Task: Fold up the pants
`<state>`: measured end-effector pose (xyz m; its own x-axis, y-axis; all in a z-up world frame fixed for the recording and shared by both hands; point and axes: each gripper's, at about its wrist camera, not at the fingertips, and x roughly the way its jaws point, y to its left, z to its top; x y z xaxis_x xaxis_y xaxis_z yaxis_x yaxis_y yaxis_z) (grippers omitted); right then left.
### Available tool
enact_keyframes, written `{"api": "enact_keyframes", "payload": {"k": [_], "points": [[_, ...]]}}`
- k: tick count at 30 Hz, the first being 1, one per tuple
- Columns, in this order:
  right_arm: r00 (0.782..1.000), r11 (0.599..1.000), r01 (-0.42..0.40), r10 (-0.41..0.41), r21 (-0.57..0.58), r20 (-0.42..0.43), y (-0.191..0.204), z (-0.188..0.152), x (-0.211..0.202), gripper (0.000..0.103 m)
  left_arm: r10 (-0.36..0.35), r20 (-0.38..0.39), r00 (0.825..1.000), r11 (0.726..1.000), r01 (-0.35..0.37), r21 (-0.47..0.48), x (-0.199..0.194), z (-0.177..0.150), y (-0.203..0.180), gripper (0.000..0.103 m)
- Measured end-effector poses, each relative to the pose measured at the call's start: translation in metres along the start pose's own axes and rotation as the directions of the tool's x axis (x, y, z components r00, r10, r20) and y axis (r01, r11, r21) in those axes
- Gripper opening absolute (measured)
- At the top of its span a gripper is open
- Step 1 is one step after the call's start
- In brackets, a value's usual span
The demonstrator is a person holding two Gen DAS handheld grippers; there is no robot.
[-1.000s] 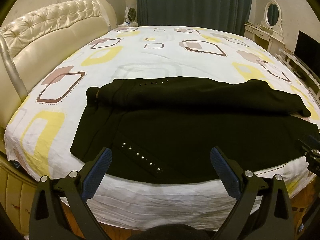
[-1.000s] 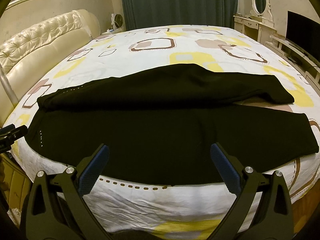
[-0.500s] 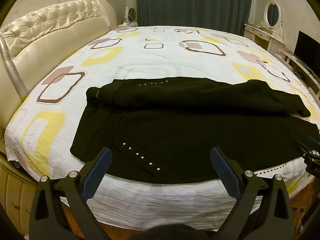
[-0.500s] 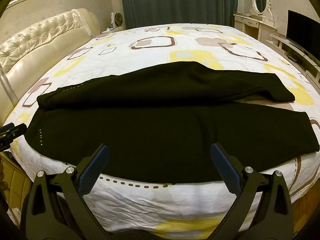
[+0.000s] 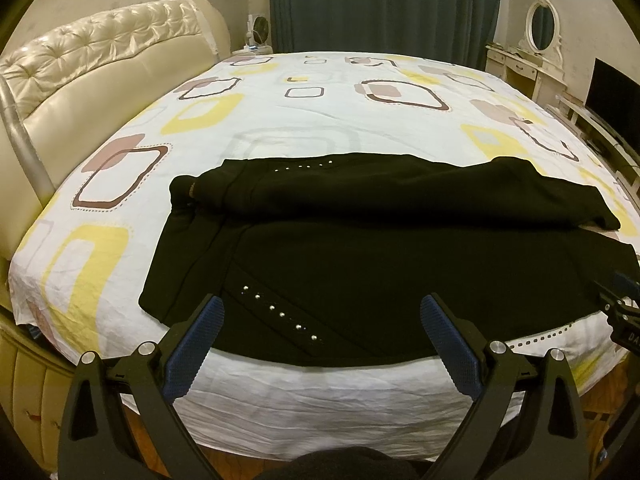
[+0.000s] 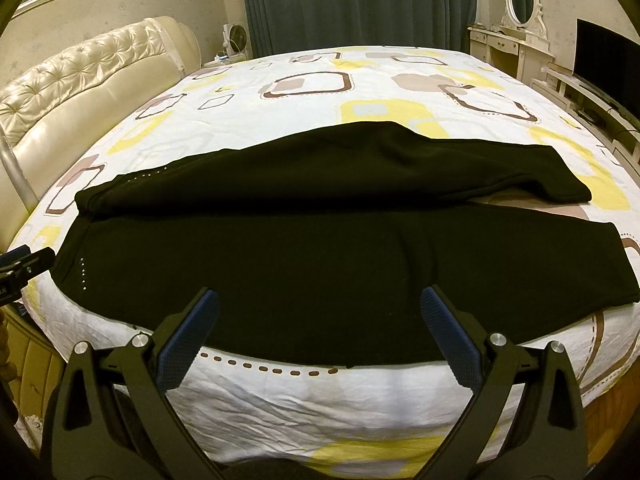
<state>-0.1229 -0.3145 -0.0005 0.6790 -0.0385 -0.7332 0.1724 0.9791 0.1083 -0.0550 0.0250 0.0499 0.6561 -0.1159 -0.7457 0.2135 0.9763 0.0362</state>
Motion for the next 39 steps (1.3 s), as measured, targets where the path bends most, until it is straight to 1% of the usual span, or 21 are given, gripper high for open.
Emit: {"api": "enact_keyframes", "payload": {"k": [13,25,34,39], "points": [[1.0,1.0,-0.016,0.016,0.008,-0.014,0.003,-0.004,0.001,0.101,-0.025,-0.01,1.0,1.0,0.025,0.01,0.007,-0.005,-0.002,0.098],[0.999,0.999,-0.032,0.032,0.016,-0.028,0.0,-0.002,0.003,0.101,-0.028,-0.017,0.999,0.999,0.028,0.017,0.011,-0.009,-0.004,0.098],[0.997,0.998,-0.065,0.065,0.014,-0.037,0.003,0.0,0.001,0.101,-0.035,-0.025,0.999,0.999,0.035,0.018,0.012,-0.01,-0.006,0.098],[0.992,0.994,-0.109,0.109,0.006,-0.055,0.005,0.003,0.003,0.101,-0.045,-0.043,0.998,0.999,0.046,0.022,0.016,-0.011,-0.006,0.098]]}}
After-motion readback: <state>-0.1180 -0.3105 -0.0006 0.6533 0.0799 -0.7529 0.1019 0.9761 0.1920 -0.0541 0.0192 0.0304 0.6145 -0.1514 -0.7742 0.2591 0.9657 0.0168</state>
